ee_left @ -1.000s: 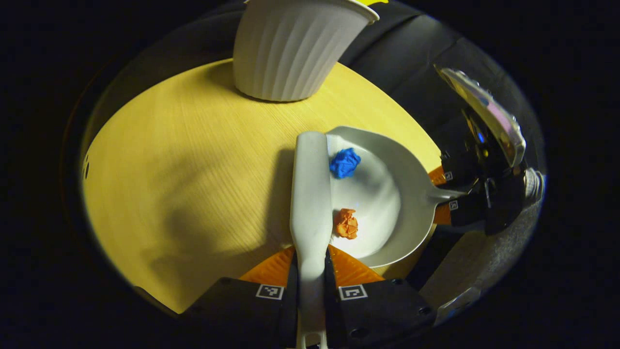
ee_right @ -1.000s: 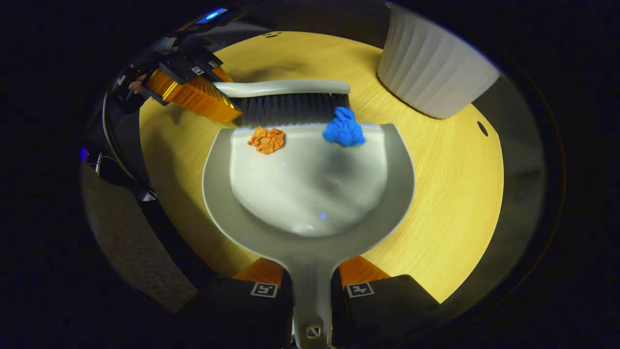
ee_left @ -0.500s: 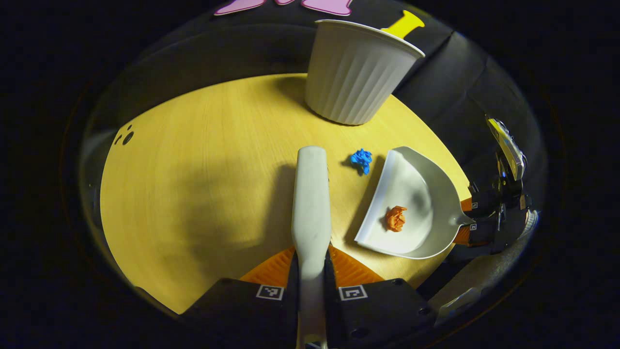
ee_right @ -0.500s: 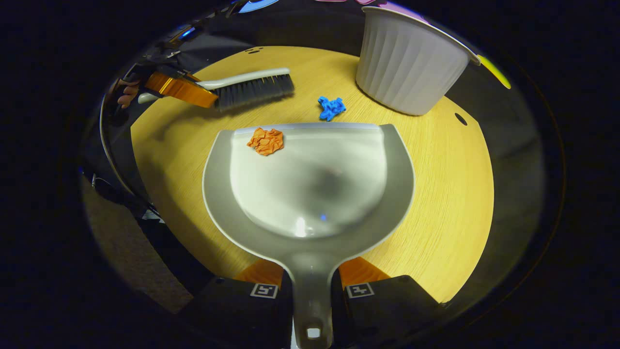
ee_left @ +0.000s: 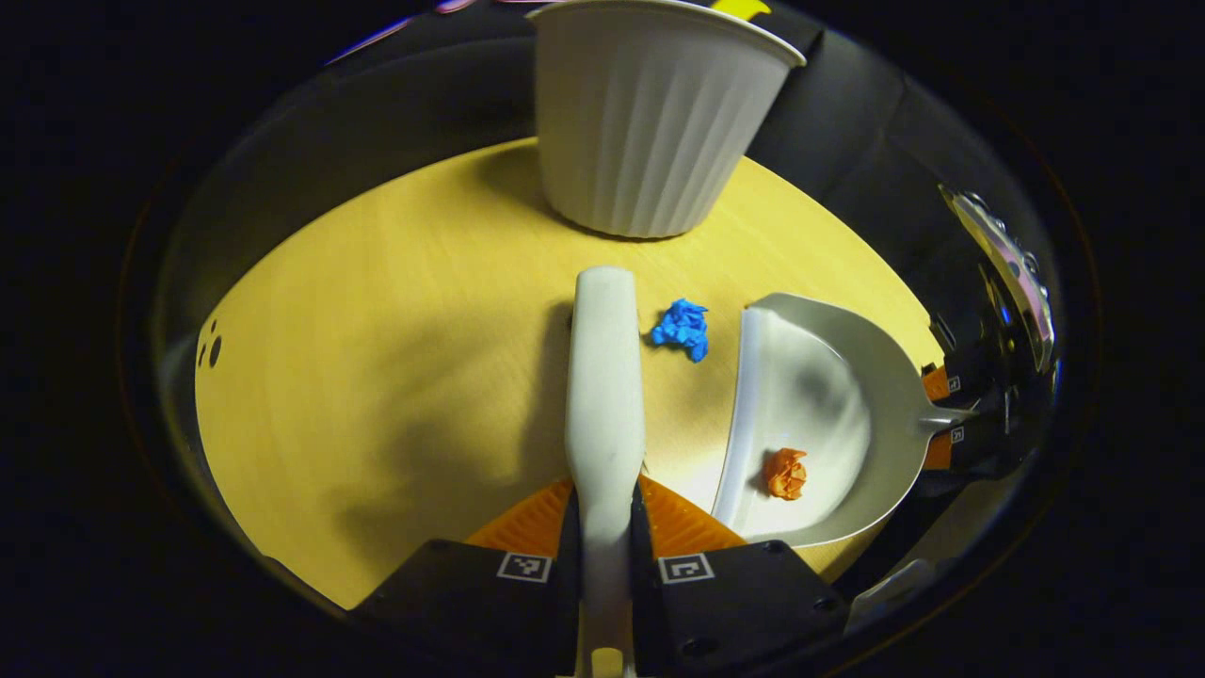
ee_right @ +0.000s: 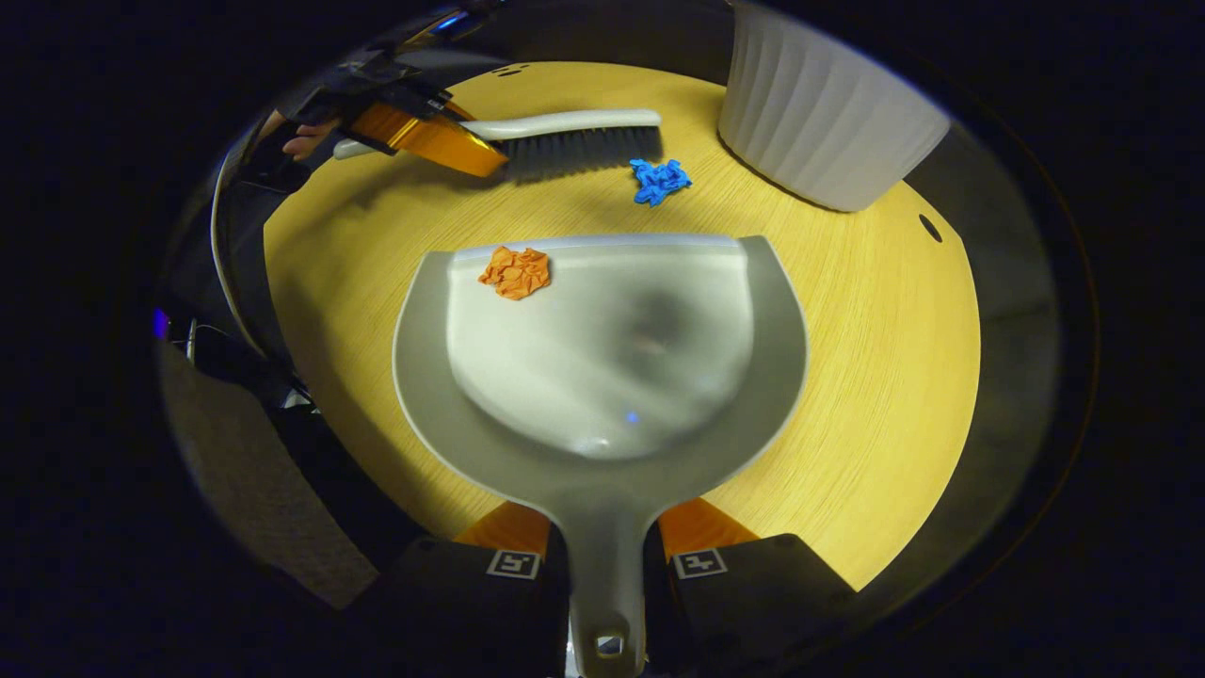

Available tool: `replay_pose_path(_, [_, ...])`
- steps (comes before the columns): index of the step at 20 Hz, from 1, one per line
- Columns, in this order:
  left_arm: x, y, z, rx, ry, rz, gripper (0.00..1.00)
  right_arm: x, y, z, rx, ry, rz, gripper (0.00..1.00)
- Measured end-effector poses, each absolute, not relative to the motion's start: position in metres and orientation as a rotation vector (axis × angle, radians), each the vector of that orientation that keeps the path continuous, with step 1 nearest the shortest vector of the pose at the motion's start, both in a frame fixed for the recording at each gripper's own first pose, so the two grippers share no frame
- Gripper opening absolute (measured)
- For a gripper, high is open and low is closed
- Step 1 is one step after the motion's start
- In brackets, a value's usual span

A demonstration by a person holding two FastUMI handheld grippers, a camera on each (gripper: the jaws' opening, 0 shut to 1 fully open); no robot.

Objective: Pick up the small broom and dustpan from the desktop, sweep the trash into the dustpan with the broom, and then empty the trash into the garbage bin.

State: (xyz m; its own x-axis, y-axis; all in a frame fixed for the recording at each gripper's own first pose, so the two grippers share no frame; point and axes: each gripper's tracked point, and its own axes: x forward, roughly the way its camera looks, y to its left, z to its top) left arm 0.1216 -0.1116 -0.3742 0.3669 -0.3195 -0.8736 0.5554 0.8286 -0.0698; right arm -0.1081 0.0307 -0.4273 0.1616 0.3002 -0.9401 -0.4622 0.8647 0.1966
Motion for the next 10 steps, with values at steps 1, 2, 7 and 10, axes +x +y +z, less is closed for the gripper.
replay_pose_path(1, [0.119, -0.118, -0.370, 0.275, 1.054, -0.606, 0.27, -0.109, 0.030, -0.427, -0.148, 1.305, 0.553, 0.36])
replay_pose_path(2, [0.115, -0.127, -0.369, 0.285, 1.054, -0.645, 0.28, -0.109, 0.029, -0.427, -0.148, 1.305, 0.557, 0.33])
replay_pose_path(7, [0.071, -0.163, -0.369, 0.243, 1.088, -0.862, 0.25, -0.107, 0.028, -0.430, -0.146, 1.285, 0.567, 0.36])
replay_pose_path(10, [0.069, -0.160, -0.369, 0.196, 1.075, -0.839, 0.27, -0.100, 0.031, -0.433, -0.129, 1.213, 0.538, 0.36])
